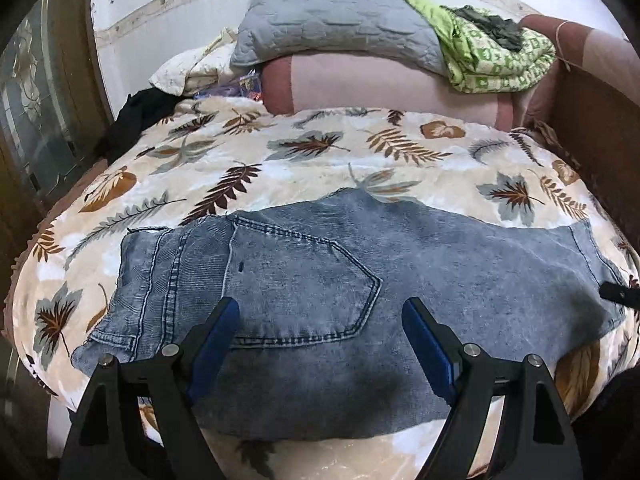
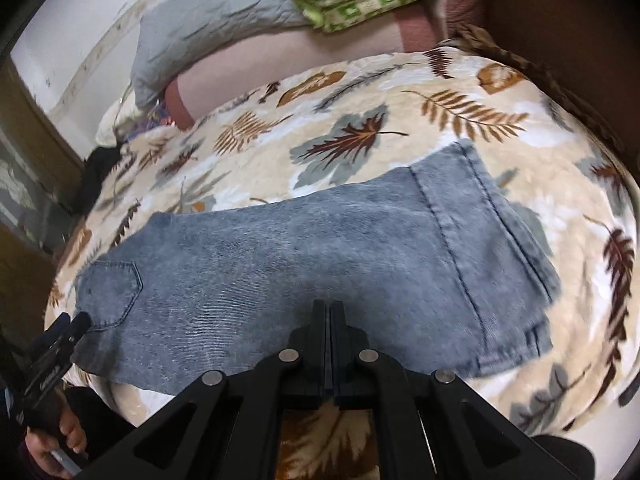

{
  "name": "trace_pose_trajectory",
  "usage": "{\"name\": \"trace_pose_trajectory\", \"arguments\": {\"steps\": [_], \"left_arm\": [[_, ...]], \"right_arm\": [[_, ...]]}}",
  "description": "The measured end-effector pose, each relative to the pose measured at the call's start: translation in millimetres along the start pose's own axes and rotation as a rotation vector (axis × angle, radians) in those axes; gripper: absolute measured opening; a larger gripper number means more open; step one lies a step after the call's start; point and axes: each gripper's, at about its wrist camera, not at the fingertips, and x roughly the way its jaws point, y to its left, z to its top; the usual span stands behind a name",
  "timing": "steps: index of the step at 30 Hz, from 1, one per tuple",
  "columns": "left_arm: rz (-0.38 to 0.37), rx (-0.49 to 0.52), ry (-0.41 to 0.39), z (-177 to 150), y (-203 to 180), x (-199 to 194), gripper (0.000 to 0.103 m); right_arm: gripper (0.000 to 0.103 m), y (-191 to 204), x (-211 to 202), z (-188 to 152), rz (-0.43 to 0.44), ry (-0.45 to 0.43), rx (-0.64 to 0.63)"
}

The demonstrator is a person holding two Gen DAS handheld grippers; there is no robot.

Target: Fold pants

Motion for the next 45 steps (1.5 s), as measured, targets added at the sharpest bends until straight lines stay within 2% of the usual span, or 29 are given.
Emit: {"name": "trace_pose_trajectory", "arguments": {"steps": [2,5,8,11,15,17,23,27,34,38,41,45], "left_arm": [[-0.016,-0.009,-0.006,3.2,0.3,0.9,0.084],[0.028,0.007,0.016,10.8,-3.2,10.2,0.084],[0.056,-0.019,0.025,16.6,0.8,20.8,0.084],[0.101,-0.014,0.109,14.5,2.7,40.6,0.084],[0.137,-0.008,0.161,7.3,4.4,53.9,0.084],[0.151,0.004,0.210,5.6,3.7,63.3,0.084],[0.156,0.005,0.255,4.4,4.4,75.8,0.084],[0.149,0.001,0.261,5.7,5.4,78.9,0.087],[0.101,0.000,0.269,7.1,10.4,83.9,0.094],[0.094,0.025,0.281,5.9,4.9,89.3,0.102],[0.126,0.046,0.259,2.6,-1.4,91.3,0.103],[0.103,0.021,0.283,5.1,3.2,93.7,0.103]], "right_arm": [[0.002,-3.8,-2.5,-2.5,0.005,0.001,0.027],[0.002,-8.6,-3.4,-5.9,-0.027,-0.003,0.037],[0.002,-13.9,1.8,-5.5,-0.040,0.007,0.050],[0.002,-11.5,5.9,-4.0,-0.029,0.012,0.044],[0.002,0.7,15.0,-0.9,-0.031,0.023,0.016],[0.002,8.4,24.8,-0.1,-0.032,0.042,0.004],[0.003,17.3,61.0,-7.4,-0.104,0.124,-0.055],[0.003,21.9,54.9,-1.9,-0.119,0.141,-0.059],[0.003,37.5,16.2,6.0,-0.073,-0.029,-0.079],[0.003,42.5,20.1,4.1,-0.025,-0.032,-0.056],[0.003,45.7,24.9,1.1,-0.015,-0.020,-0.060],[0.003,42.1,28.9,-4.1,-0.023,-0.011,-0.066]]}}
